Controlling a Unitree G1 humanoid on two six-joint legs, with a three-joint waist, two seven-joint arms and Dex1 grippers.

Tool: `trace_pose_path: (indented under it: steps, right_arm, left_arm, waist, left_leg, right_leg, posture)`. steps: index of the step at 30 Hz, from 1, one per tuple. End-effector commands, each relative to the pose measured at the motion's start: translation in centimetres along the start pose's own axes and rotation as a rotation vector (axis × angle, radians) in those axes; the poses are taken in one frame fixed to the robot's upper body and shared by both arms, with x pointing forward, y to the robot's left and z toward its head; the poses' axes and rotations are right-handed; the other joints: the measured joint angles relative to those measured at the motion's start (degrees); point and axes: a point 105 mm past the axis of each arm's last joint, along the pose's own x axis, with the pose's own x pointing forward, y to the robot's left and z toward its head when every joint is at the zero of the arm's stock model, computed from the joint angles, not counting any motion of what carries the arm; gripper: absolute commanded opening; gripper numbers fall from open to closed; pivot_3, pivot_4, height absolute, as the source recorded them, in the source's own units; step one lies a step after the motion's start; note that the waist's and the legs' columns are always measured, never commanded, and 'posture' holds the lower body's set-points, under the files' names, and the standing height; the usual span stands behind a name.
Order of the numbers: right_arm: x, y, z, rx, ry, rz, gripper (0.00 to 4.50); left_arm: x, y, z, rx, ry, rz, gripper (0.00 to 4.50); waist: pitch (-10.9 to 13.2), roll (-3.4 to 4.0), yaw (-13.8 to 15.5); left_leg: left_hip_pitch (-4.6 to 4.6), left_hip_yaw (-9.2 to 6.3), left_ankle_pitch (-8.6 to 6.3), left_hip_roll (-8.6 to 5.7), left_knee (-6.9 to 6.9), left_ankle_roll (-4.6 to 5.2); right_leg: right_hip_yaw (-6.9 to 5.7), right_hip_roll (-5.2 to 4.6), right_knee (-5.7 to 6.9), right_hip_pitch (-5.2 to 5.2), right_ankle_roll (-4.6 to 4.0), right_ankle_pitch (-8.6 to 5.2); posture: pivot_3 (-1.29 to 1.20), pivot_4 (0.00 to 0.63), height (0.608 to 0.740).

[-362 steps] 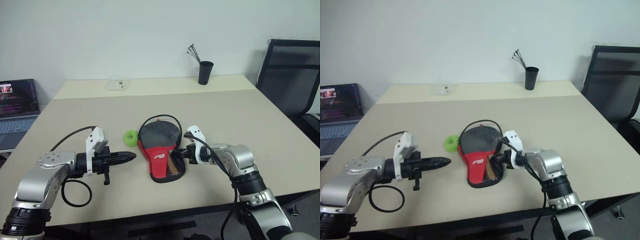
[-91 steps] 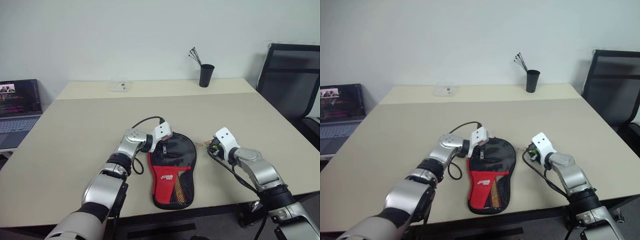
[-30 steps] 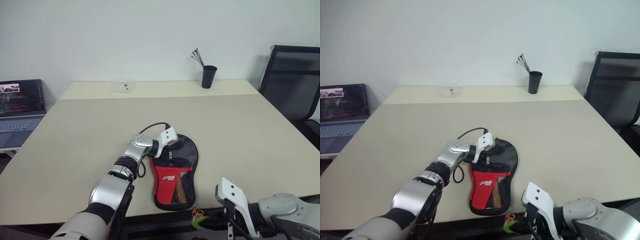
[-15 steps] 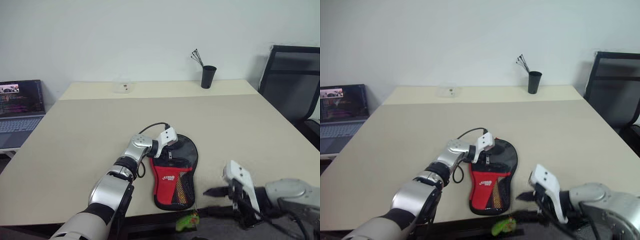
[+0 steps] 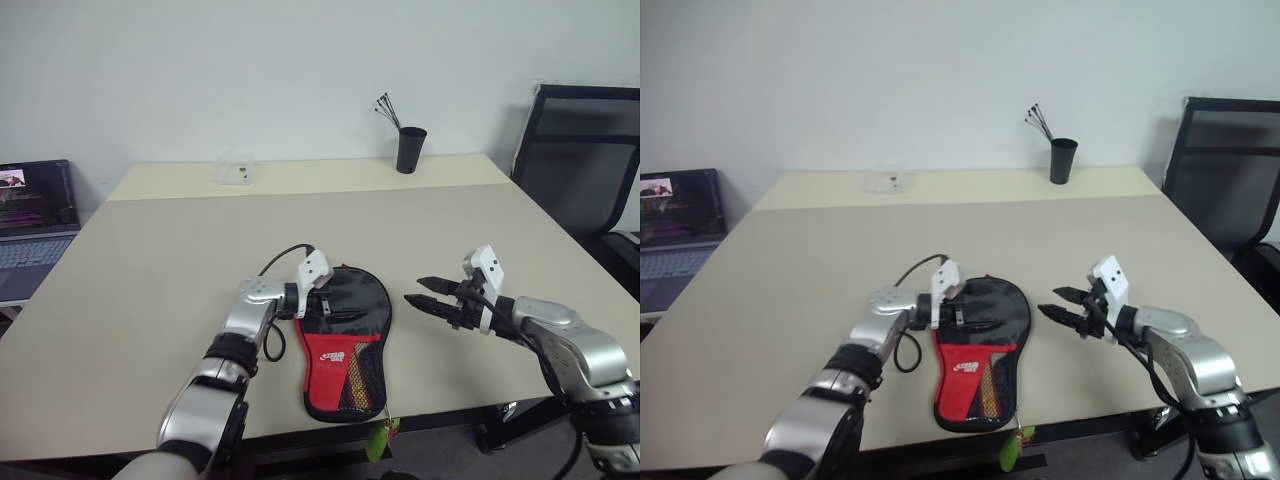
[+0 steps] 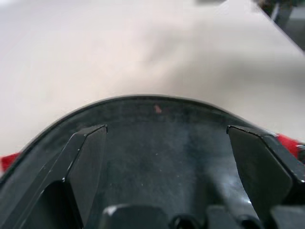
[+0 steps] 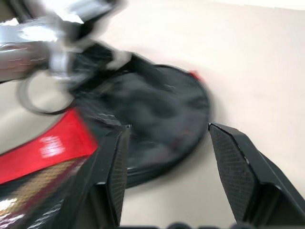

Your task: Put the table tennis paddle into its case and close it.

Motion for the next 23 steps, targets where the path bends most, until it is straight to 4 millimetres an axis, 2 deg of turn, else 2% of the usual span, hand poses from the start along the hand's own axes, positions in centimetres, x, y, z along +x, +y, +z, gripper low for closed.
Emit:
trace_pose_path:
  steps: [1,8,10,14,17,20,23]
  right_arm:
    - [0.7,-0.9,0.6,-0.061,-0.036,0.041,2.82]
    - [0.9,-2.9,0.7,-0.090,-0.029,0.090,2.82]
    - [0.7,-3.5,0.7,-0.104,-0.016,0.097,2.82]
    - [-0.3,-4.3,1.4,-0.127,-0.026,0.075,2.82]
    - [-1.3,-5.2,1.6,-0.136,-0.017,0.047,2.82]
    - [-1.8,-5.1,0.9,-0.111,-0.002,0.022,2.82]
    - [-2.1,-4.1,0.8,-0.127,0.026,0.052,2.82]
  left_arm:
    - [-2.9,0.0,2.3,0.037,-0.075,0.099,4.40]
    - [-10.0,-1.3,0.7,-0.017,-0.018,0.369,4.40]
    - [-10.8,-1.3,0.8,-0.014,-0.005,0.412,4.40]
    - [-11.2,-0.4,1.6,0.029,0.010,0.451,4.40]
    - [-10.7,0.8,2.3,0.055,0.015,0.456,4.40]
    - [-11.1,1.8,1.8,0.058,0.032,0.475,4.40]
    - [-10.9,2.1,2.1,0.060,0.025,0.485,4.40]
  waist:
    - [0.04,0.06,-0.10]
    - [0.11,0.16,0.14]
    - [0.11,0.17,0.19]
    - [0.12,0.18,0.81]
    - [0.13,0.19,1.01]
    - [0.12,0.19,0.99]
    - [0.12,0.19,0.73]
  left_leg:
    - [0.03,-0.01,0.00,0.04,-0.01,0.00]
    - [0.32,-0.01,0.00,0.13,-0.03,0.00]
    - [0.35,0.00,0.00,0.14,-0.02,0.00]
    - [0.36,0.07,0.00,0.12,-0.01,0.00]
    - [0.31,0.08,0.00,0.10,-0.02,-0.01]
    - [0.31,0.12,0.00,0.04,-0.02,0.00]
    - [0.33,0.11,-0.01,0.08,-0.08,-0.01]
  right_leg:
    - [0.03,0.07,0.02,0.00,0.00,0.00]
    - [0.17,0.13,0.17,0.11,-0.03,-0.01]
    - [0.18,0.03,0.22,0.12,-0.03,-0.01]
    - [0.13,-0.10,0.24,0.15,-0.05,-0.03]
    - [0.18,-0.16,0.17,0.13,-0.05,-0.02]
    - [0.20,-0.19,0.14,0.15,-0.04,-0.02]
    - [0.25,-0.23,0.12,0.13,-0.04,-0.02]
  posture:
    - [0.00,0.150,0.740]
    - [0.00,0.150,0.740]
    - [0.00,0.150,0.740]
    - [0.00,0.150,0.740]
    - [0.00,0.150,0.740]
    - [0.00,0.150,0.740]
    - [0.00,0.150,0.740]
